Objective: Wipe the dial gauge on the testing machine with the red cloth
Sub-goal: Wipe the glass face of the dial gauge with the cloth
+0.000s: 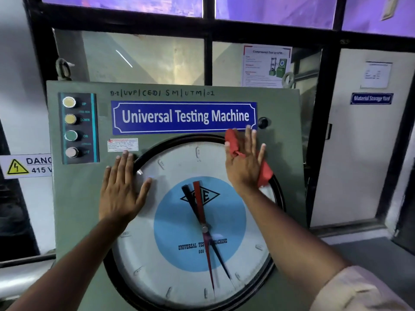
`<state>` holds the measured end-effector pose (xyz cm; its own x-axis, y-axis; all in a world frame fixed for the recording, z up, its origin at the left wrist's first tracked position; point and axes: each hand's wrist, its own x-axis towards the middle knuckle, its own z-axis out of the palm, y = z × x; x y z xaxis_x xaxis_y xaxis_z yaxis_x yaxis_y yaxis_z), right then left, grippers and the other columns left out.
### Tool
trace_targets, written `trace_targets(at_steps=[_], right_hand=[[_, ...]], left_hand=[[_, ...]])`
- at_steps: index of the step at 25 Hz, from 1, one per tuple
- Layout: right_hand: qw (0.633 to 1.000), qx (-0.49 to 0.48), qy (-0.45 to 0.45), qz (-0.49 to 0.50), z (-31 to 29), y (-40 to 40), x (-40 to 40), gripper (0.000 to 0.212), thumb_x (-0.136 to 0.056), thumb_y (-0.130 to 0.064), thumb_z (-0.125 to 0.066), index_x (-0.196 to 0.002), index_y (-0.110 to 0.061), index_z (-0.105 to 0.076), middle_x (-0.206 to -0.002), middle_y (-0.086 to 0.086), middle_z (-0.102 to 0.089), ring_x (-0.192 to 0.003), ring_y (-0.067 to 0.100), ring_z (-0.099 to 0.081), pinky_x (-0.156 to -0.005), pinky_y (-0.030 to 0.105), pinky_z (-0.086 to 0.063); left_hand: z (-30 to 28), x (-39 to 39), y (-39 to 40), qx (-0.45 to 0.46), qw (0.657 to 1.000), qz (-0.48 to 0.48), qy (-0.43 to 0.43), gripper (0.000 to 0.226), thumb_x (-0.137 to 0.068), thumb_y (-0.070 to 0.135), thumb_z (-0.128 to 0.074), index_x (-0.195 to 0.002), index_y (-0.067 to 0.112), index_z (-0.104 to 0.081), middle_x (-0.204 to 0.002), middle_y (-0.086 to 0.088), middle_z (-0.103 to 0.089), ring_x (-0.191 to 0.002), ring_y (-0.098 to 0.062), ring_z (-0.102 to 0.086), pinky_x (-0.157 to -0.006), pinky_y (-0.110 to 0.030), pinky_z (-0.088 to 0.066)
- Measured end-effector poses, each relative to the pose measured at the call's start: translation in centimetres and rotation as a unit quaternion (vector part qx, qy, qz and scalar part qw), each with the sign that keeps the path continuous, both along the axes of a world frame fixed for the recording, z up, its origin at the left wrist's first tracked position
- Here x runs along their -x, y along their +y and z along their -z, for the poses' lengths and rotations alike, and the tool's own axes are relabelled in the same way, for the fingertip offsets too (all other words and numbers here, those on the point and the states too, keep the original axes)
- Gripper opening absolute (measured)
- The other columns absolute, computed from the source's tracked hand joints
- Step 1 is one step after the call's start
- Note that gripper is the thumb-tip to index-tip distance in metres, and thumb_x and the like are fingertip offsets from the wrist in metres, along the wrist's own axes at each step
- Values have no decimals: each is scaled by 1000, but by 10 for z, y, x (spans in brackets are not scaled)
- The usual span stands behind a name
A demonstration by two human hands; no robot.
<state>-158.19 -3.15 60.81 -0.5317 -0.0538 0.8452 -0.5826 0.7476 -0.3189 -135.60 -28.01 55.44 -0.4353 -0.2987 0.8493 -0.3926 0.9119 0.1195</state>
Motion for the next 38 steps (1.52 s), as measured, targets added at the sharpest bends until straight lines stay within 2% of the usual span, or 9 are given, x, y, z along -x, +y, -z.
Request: trace_targets(at_steps=[4, 10, 14, 18, 21, 27, 34, 36, 38], right_hand=[[992, 101, -75, 15, 16, 15, 0, 69, -111, -52, -37, -169, -18, -25, -180, 0, -11, -167, 22, -7, -132, 61, -8], [997, -63, 49, -17, -6, 4, 7, 67, -111, -52, -32, -172, -31, -12, -181, 2, -5, -167, 23, -3, -133, 58, -7], [994, 89, -61, 23, 61, 52, 20, 67, -111, -46, -37, -171, -28, -15, -180, 2, -10, -167, 23, -8, -132, 58, -11], [980, 136, -126, 67, 127, 77, 15, 68, -110, -45, -34, -171, -19, -17, -179, 9, -15, -165, 28, -16, -129, 62, -20], [972, 158, -152, 85, 112, 70, 14, 73, -105, -50, -24, -171, -19, -14, -180, 9, -9, -166, 27, -12, -129, 63, -18], [988, 111, -86, 58, 55, 41, 25, 72, -108, -48, -38, -172, -23, -15, -180, 6, -9, -166, 25, -9, -131, 61, -10], [989, 92, -111, 35, 175, 51, -18, 70, -111, -49, -26, -171, -14, -15, -179, 10, -14, -166, 25, -14, -129, 62, -20], [982, 141, -122, 42, 156, 36, -23, 71, -110, -47, -26, -170, -12, -17, -178, 12, -16, -165, 26, -17, -128, 63, -22], [987, 120, -96, 43, 112, 7, -28, 73, -108, -47, -27, -171, -12, -14, -179, 13, -13, -165, 28, -14, -129, 64, -19]], left_hand=[[-4, -4, 5, -14, 1000, 10, -11, 91, -101, 63, -32, -171, 5, -20, -179, -13, -19, -166, -33, -21, -136, -50, -13], [-6, -6, 8, -8, 1000, 13, -9, 90, -101, 60, -36, -170, 5, -19, -179, -15, -18, -166, -34, -20, -136, -50, -12], [-3, -1, 11, -13, 1000, 5, -5, 90, -101, 60, -36, -170, 6, -18, -179, -16, -19, -166, -35, -20, -136, -51, -13], [-3, 0, 13, -10, 1000, 4, 12, 90, -101, 60, -35, -169, 4, -21, -177, -19, -23, -164, -38, -23, -135, -52, -13], [-4, 0, 11, -6, 1000, 4, 5, 90, -101, 61, -34, -170, 4, -19, -178, -19, -21, -165, -37, -22, -135, -52, -12], [-1, 0, 8, -2, 1000, -3, -5, 90, -102, 60, -34, -171, 5, -16, -179, -16, -19, -166, -34, -18, -136, -48, -8], [5, 1, 2, 3, 1000, -13, -6, 89, -104, 63, -30, -172, 9, -9, -180, -14, -17, -166, -32, -17, -135, -42, -2], [5, 2, 2, 1, 1000, -14, -7, 89, -104, 62, -30, -172, 9, -10, -180, -13, -16, -167, -31, -17, -135, -41, -1], [5, 0, 1, -6, 1000, -9, -10, 88, -105, 62, -30, -172, 9, -10, -180, -13, -15, -167, -30, -16, -135, -41, -1]])
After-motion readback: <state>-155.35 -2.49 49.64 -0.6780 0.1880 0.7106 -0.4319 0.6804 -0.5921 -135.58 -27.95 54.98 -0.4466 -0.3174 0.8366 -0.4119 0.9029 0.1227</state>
